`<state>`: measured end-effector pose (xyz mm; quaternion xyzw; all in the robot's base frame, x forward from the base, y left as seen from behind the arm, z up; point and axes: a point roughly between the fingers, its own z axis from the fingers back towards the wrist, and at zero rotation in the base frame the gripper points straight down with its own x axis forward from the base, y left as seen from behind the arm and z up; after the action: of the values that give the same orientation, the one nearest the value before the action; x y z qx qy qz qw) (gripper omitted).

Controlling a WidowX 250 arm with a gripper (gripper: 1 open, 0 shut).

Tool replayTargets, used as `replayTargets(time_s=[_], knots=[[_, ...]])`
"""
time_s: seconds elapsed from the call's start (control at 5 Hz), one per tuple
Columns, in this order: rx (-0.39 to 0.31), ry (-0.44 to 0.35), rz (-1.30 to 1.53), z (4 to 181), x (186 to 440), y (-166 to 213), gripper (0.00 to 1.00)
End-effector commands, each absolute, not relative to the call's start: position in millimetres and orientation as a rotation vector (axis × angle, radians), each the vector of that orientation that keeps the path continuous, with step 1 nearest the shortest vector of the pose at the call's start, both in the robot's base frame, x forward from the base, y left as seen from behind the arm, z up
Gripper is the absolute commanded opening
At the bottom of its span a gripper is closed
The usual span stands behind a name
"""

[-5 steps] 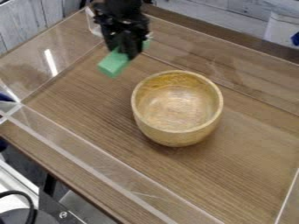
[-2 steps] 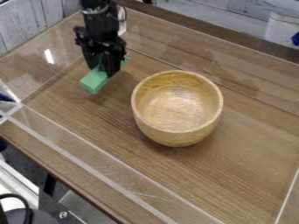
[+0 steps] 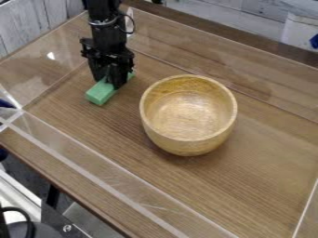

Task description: Remove the green block from inside the brown bowl and put it on the table

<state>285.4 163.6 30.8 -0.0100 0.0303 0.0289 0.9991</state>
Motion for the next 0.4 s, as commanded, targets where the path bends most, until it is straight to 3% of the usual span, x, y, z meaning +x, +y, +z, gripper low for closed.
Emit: replayTargets(time_s=[0.0,0.2], knots=[[0.016,0.008,0.062,44.5,296.1,173.0,0.00],[0.017,0.013,0.064,41.4,296.8,173.5,0.00]])
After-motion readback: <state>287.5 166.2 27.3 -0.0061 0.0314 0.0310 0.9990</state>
